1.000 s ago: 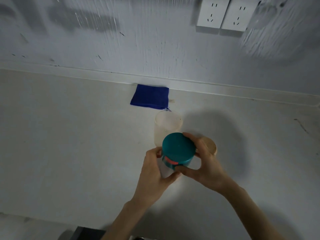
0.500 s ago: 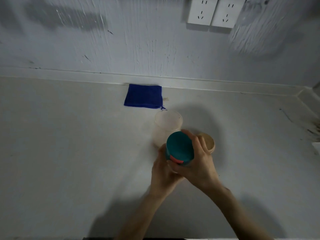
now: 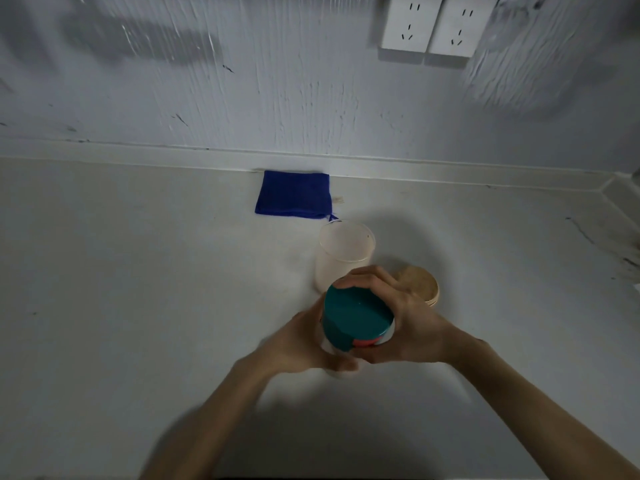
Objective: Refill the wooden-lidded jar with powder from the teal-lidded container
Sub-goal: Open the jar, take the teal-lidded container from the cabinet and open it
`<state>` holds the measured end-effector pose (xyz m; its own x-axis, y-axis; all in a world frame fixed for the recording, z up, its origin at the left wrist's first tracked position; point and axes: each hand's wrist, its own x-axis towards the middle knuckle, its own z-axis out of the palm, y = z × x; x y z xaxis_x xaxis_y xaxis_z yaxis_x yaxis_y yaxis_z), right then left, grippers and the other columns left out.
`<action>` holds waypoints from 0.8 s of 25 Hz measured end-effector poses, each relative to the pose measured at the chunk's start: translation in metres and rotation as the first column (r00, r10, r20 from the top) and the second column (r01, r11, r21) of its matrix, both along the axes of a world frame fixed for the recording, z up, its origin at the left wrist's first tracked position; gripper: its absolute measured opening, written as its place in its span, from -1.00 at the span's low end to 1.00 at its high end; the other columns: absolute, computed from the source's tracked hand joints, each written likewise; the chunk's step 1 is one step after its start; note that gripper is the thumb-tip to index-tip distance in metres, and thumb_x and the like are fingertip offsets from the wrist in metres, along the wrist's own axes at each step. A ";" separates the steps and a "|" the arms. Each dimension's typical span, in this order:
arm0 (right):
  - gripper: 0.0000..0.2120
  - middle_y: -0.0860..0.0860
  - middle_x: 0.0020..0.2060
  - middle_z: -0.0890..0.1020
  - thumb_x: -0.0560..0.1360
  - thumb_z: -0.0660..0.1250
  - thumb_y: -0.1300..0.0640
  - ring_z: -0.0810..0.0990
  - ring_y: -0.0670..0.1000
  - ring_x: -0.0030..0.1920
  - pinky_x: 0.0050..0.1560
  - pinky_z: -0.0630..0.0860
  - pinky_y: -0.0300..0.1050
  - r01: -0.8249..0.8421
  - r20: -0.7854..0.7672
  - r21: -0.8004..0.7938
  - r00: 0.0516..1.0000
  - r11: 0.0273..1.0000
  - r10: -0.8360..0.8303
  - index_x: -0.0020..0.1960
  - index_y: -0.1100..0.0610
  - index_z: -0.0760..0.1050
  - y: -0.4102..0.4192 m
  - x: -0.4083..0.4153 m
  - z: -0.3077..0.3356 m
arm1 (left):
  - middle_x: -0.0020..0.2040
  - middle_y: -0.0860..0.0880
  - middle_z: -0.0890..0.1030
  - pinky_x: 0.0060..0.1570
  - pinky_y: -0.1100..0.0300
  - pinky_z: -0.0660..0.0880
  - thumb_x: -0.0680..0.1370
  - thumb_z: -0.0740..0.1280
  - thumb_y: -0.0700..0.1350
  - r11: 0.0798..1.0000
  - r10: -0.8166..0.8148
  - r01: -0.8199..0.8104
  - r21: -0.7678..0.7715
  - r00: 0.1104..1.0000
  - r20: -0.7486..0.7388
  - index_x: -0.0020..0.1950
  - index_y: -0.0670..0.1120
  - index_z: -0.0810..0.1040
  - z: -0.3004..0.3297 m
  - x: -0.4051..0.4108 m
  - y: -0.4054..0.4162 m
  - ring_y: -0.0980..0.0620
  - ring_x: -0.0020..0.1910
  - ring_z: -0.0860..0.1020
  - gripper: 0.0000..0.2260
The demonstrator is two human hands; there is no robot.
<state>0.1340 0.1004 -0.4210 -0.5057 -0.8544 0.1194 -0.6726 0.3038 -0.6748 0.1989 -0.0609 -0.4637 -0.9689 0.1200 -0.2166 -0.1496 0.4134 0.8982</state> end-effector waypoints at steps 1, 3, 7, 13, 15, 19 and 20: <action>-0.30 -0.20 0.17 0.30 0.21 0.46 -0.06 0.28 -0.25 0.21 0.15 0.34 -0.45 0.014 0.008 -0.010 1.000 1.000 -0.014 0.25 -0.17 0.19 0.000 -0.001 -0.001 | 0.04 0.25 0.42 0.07 0.42 0.40 0.29 0.52 -0.12 1.000 -0.017 0.017 0.024 1.000 -0.005 0.25 0.10 0.22 0.001 0.001 -0.001 0.20 0.09 0.44 -0.34; -0.30 -0.13 0.17 0.33 0.20 0.43 -0.10 0.29 -0.23 0.19 0.14 0.37 -0.43 0.100 0.008 -0.043 0.995 0.994 -0.100 0.24 -0.20 0.17 -0.001 0.001 -0.003 | 0.04 0.33 0.37 -0.03 0.58 0.36 0.32 0.49 -0.17 0.996 0.008 -0.001 0.086 0.996 -0.083 0.14 0.19 0.23 -0.002 0.005 0.001 0.31 0.07 0.42 -0.42; -0.29 -0.11 0.15 0.31 0.19 0.46 -0.08 0.32 -0.15 0.15 0.05 0.34 -0.50 0.279 -0.035 -0.077 0.959 0.957 -0.282 0.23 -0.22 0.16 -0.011 0.013 -0.009 | 0.04 0.14 0.46 -0.17 0.49 0.47 0.35 0.41 -0.35 0.906 0.292 -0.243 0.347 0.951 -0.096 0.11 0.13 0.30 -0.010 0.010 0.014 0.17 0.02 0.48 -0.47; -0.16 -0.21 0.15 0.26 0.21 0.54 0.05 0.28 -0.23 0.16 0.04 0.25 -0.58 0.411 0.128 -0.136 0.910 0.902 -0.395 0.18 -0.33 0.00 -0.024 0.021 -0.015 | -0.21 -0.12 0.68 -0.26 0.13 0.62 0.28 0.29 0.02 0.232 0.166 -0.408 0.883 0.911 0.377 0.02 -0.11 0.50 -0.009 -0.012 0.024 -0.08 -0.03 0.53 -0.64; -0.14 -0.21 0.16 0.28 0.20 0.55 0.05 0.30 -0.25 0.16 0.07 0.26 -0.57 0.397 0.155 -0.147 0.914 0.906 -0.376 0.18 -0.33 0.00 -0.023 0.017 -0.016 | -0.11 0.00 0.63 -0.13 0.24 0.57 0.24 0.46 -0.11 0.571 0.268 -0.303 0.763 0.947 0.175 0.06 0.01 0.43 -0.012 -0.010 0.019 0.08 -0.02 0.54 -0.57; -0.08 -0.26 0.11 0.31 0.17 0.57 0.11 0.31 -0.42 0.12 0.11 0.25 -0.60 0.242 0.201 -0.117 0.955 0.963 -0.216 0.25 -0.26 0.00 -0.015 0.003 -0.007 | -0.04 0.21 0.49 -0.11 0.52 0.46 0.22 0.51 -0.34 0.919 0.306 -0.253 0.303 0.942 -0.141 0.00 0.18 0.33 -0.015 -0.005 0.010 0.28 -0.07 0.52 -0.40; -0.06 -0.28 0.10 0.30 0.17 0.57 0.12 0.30 -0.45 0.12 0.12 0.25 -0.59 0.187 0.196 -0.108 0.967 0.976 -0.164 0.27 -0.23 0.00 -0.012 -0.001 -0.006 | -0.02 0.22 0.46 -0.10 0.48 0.47 0.22 0.51 -0.33 0.916 0.279 -0.231 0.329 0.954 -0.109 0.00 0.16 0.33 -0.014 -0.003 0.007 0.24 -0.04 0.51 -0.42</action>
